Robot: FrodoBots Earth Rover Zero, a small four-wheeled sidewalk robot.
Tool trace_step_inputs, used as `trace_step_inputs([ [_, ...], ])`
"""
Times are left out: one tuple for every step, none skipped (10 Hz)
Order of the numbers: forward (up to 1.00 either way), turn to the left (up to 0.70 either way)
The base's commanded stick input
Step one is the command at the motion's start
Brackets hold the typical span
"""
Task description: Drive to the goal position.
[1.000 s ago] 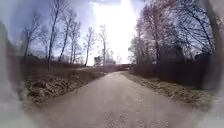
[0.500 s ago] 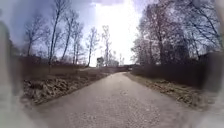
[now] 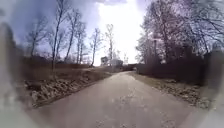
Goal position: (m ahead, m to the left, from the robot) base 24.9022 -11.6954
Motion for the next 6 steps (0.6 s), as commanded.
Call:
trace_step_inputs([
  [1.0, 0.0],
  [1.0, 0.0],
  [1.0, 0.0],
  [1.0, 0.0],
  [1.0, 0.0],
  [1.0, 0.0],
])
